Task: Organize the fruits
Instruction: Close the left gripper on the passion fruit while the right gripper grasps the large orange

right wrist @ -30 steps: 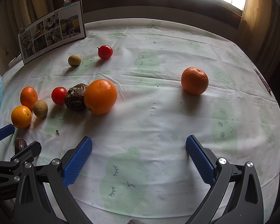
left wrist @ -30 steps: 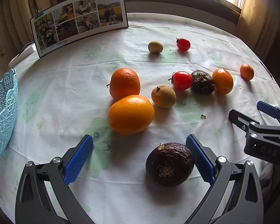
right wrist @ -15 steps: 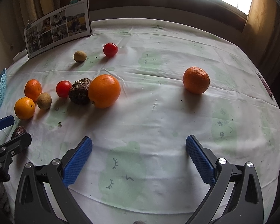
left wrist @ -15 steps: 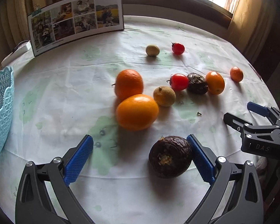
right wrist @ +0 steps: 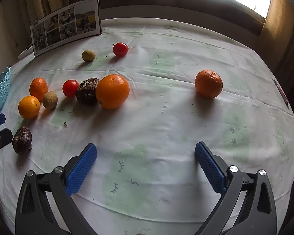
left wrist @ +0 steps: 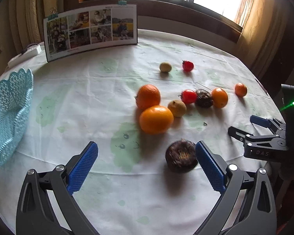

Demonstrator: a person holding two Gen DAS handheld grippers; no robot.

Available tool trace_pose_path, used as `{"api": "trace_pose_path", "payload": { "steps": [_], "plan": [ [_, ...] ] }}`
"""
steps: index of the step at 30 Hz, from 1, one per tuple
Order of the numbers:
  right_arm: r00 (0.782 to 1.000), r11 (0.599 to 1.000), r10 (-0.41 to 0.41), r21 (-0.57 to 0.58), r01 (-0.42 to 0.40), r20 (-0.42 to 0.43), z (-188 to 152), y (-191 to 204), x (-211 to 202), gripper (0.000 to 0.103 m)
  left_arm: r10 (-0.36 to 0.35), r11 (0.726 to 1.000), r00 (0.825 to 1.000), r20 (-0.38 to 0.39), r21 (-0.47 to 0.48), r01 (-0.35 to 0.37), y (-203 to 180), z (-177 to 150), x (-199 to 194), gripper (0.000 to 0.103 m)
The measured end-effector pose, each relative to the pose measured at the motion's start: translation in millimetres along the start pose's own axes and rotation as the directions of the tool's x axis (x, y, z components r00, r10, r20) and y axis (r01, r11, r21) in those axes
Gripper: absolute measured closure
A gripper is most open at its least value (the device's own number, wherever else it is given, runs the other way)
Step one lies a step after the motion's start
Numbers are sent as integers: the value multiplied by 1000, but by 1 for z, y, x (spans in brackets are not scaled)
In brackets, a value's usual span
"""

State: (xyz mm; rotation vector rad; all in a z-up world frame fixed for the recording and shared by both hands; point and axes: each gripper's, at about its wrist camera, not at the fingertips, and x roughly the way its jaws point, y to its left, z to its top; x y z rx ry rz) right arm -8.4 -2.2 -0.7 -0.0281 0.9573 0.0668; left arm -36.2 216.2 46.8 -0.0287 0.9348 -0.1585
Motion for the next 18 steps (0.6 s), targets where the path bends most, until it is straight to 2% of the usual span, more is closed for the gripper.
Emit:
{"api": "trace_pose_path", "payload": {
  "steps": [6,11,15,18],
  "plan": [
    [1000,1000,9,-1,-9,2,0,-1,-2,5,-61,998,997,-46,1,62,-19,-5,14,22],
    [997,998,63,16,-63,36,7,1,-9,10,-84,996,995,-59,25,86,-29,-9,18,48],
    [994,996,92,-13,-91,66,18,8,-11,16,-101,994,994,-47,32,103,-31,-10,14,58],
    [992,994,109,-26,-108,59,27,13,-6,28,-114,993,993,-39,31,116,-30,-11,9,58]
  ]
}}
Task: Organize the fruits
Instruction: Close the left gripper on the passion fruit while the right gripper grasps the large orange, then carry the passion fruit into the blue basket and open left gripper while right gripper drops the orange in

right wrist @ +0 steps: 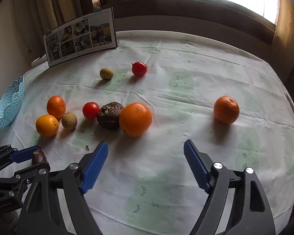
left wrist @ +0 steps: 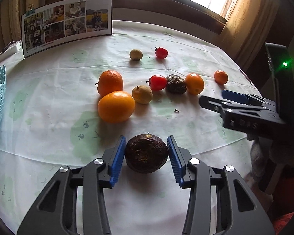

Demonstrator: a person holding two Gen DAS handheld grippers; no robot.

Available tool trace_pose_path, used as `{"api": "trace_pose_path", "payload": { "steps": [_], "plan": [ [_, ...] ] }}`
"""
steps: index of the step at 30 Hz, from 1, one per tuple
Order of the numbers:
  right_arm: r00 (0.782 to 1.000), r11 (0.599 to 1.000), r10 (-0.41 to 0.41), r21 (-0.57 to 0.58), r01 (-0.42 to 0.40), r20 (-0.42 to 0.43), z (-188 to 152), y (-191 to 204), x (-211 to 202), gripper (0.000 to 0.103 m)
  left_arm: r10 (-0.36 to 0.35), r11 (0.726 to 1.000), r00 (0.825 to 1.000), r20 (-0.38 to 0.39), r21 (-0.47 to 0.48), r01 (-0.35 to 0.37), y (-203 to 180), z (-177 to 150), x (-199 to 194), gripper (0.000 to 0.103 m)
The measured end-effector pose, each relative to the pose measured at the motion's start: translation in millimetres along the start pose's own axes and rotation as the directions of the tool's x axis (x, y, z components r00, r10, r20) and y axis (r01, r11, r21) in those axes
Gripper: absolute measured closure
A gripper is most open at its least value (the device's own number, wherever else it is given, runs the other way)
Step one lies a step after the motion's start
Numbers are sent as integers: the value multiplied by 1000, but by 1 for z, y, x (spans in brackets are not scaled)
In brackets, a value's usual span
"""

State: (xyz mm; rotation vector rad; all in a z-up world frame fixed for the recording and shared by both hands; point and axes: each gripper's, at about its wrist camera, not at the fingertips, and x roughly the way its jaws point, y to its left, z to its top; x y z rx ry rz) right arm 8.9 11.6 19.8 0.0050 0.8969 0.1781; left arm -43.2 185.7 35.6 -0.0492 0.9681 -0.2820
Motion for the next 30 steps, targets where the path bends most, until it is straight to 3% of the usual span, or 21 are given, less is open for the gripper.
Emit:
{"api": "trace_pose_path", "payload": {
  "steps": [3,5,11,22,30],
  "plan": [
    [1000,1000,15,-17,-15,3,8,4,6,37,12,1000,1000,15,6,-12,-1,-1,-5,58],
    [1000,1000,14,-27,-14,-3,12,5,12,49,18,1000,1000,21,5,-18,-1,-2,-8,58],
    [998,998,56,-7,-56,-10,18,3,23,64,32,999,999,36,-6,-31,2,0,-16,58],
    [997,997,71,28,-72,16,7,1,6,65,107,993,989,102,-53,-102,20,10,-37,58],
    [994,996,93,12,-94,54,6,16,-14,68,241,968,954,180,-110,-224,50,20,-61,58]
  ]
}}
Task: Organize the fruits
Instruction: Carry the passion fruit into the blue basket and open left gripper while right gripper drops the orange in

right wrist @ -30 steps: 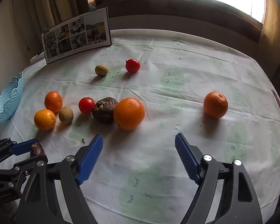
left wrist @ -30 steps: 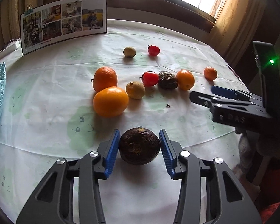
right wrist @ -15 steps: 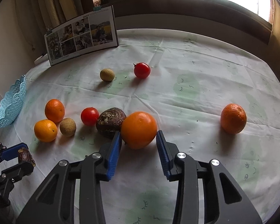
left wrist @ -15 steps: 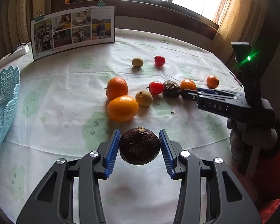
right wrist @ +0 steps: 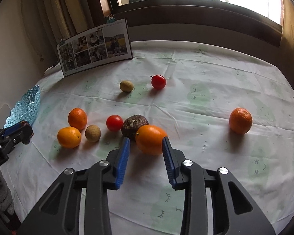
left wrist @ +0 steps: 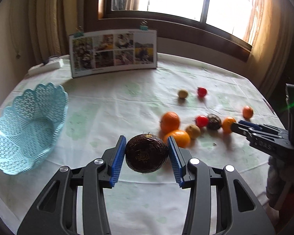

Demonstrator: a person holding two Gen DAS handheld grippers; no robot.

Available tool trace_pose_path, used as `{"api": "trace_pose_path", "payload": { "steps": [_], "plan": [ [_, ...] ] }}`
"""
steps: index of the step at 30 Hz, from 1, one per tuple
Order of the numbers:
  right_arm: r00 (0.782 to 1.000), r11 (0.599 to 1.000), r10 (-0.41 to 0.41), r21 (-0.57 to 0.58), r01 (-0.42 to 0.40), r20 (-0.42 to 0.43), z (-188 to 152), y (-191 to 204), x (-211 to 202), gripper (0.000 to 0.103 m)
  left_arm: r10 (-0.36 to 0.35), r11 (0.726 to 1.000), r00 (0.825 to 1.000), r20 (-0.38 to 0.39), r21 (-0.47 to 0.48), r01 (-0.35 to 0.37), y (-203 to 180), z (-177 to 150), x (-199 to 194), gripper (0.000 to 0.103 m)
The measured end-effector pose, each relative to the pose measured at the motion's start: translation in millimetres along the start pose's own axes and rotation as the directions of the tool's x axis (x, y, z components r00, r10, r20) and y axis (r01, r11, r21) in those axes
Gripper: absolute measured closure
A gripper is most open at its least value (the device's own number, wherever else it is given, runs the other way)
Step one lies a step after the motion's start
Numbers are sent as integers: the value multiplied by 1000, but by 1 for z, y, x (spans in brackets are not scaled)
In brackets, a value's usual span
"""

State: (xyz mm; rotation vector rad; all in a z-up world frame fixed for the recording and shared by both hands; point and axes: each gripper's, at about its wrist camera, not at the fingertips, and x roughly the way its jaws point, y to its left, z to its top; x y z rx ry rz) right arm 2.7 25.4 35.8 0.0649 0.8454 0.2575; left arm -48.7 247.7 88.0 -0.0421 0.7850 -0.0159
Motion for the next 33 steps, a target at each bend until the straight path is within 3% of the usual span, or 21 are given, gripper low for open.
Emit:
{"api": "trace_pose_path", "payload": {
  "steps": [3,7,19,26,33],
  "plan": [
    [1000,999,-28,28,29,-12,-2,-4,4,68,21,1000,1000,19,-23,-20,13,3,-5,58],
    [999,998,-38,57,40,-26,-3,-9,12,58,56,998,998,36,-39,-54,27,5,-9,58],
    [998,998,-43,37,45,-47,-5,-4,30,63,176,981,981,78,-101,-168,65,9,-17,58],
    [999,998,-37,53,39,-23,-6,2,12,63,297,947,949,109,-158,-279,98,13,-22,58],
    [1000,1000,-17,21,17,0,-1,27,1,63,374,911,923,93,-221,-347,137,13,-18,58]
  ]
}}
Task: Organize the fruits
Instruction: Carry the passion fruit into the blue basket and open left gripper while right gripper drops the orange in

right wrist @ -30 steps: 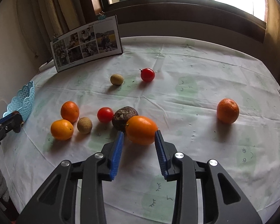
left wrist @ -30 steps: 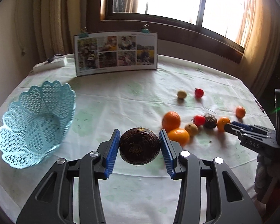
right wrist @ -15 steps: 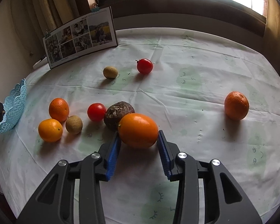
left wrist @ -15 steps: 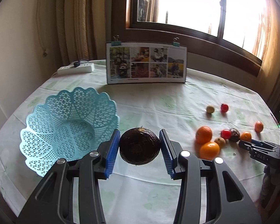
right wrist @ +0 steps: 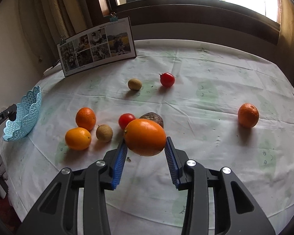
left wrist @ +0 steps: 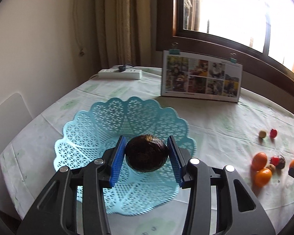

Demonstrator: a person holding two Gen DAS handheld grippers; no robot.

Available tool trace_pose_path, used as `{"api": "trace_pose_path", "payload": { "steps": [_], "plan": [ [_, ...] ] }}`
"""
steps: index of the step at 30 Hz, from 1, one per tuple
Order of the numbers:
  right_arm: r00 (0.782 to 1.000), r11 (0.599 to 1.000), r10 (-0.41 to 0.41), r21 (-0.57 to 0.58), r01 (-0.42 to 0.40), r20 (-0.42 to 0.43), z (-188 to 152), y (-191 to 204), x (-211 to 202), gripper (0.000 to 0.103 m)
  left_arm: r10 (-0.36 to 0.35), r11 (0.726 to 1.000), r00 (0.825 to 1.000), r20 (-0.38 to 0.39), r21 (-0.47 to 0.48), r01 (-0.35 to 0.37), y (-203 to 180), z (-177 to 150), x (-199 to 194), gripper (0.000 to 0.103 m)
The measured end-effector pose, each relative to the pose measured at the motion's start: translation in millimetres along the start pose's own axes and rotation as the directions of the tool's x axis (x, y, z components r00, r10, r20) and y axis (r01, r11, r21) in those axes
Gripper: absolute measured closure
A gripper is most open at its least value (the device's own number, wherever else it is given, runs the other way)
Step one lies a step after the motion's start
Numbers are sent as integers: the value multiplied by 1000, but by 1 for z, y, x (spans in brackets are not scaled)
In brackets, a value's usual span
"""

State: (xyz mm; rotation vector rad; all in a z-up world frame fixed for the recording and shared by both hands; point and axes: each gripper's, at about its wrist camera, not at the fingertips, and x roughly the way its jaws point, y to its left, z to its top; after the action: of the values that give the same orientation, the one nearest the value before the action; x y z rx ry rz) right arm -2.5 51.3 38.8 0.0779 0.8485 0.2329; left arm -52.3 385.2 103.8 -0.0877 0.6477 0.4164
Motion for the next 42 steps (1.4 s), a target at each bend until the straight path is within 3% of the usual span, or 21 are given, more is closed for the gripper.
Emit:
{"api": "trace_pose_path", "payload": {
  "steps": [7,9,11,14,21,25,28,36,39,42],
  "plan": [
    [1000,998,28,-51,-28,-3,9,36,3,63,42,999,999,17,-14,-42,23,4,7,58],
    [999,997,38,-60,-39,-2,11,46,5,63,36,999,999,10,-27,-36,29,4,9,50],
    [999,996,53,-70,-53,-3,14,57,6,63,26,999,1000,8,-46,-26,36,3,8,32],
    [996,992,86,-93,-86,-3,19,76,9,63,26,998,1000,14,-60,-25,44,3,5,17],
    [977,959,213,-188,-212,-12,35,146,19,63,57,993,998,36,-103,-53,67,1,-6,4],
    [957,929,287,-233,-287,-32,43,186,25,63,69,991,996,54,-116,-62,78,0,-10,3],
    [940,900,338,-277,-338,-50,44,215,29,63,115,985,992,49,-133,-107,88,-3,-13,3],
    [913,863,392,-298,-407,-111,43,266,49,62,162,964,986,27,-220,-152,114,-5,-15,3],
    [910,864,401,-288,-413,-100,42,268,49,48,201,954,979,24,-230,-190,119,-6,-15,3],
    [912,867,398,-284,-410,-100,39,264,47,46,213,950,977,15,-235,-204,119,-7,-14,3]
  ]
}}
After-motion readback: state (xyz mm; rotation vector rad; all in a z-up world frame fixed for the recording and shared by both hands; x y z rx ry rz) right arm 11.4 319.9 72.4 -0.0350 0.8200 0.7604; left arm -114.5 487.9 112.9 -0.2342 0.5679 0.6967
